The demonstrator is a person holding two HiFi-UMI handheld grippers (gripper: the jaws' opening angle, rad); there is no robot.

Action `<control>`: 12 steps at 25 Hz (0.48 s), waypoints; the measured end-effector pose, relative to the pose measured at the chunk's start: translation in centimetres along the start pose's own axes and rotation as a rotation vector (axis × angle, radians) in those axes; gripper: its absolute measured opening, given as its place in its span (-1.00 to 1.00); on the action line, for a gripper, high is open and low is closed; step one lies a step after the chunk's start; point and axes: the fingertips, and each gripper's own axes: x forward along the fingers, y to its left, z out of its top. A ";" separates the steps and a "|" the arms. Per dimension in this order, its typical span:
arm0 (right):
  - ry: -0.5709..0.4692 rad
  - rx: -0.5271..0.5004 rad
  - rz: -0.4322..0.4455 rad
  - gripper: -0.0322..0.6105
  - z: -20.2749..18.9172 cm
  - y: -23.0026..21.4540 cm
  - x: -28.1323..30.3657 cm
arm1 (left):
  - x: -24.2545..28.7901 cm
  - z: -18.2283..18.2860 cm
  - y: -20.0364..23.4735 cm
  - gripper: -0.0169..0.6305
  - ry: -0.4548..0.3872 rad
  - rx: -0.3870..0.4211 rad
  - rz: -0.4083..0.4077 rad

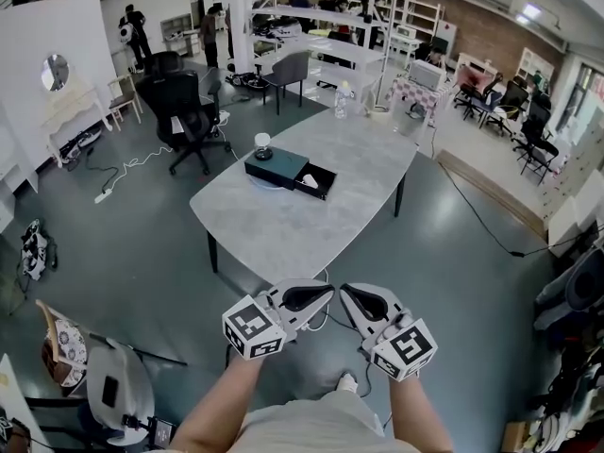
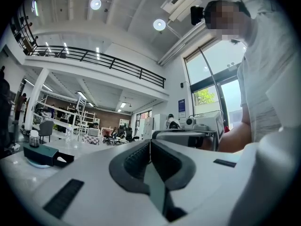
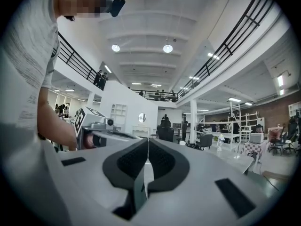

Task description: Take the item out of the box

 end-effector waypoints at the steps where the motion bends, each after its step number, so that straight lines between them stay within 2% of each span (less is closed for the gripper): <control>1: 0.002 -0.002 -0.001 -0.84 0.0 -0.1 0.1 | 0.0 0.0 0.1 -0.89 -0.001 0.000 0.002; 12: 0.028 -0.032 0.020 -0.84 -0.5 -2.9 0.5 | 2.2 0.3 1.8 -0.89 -0.012 0.000 0.052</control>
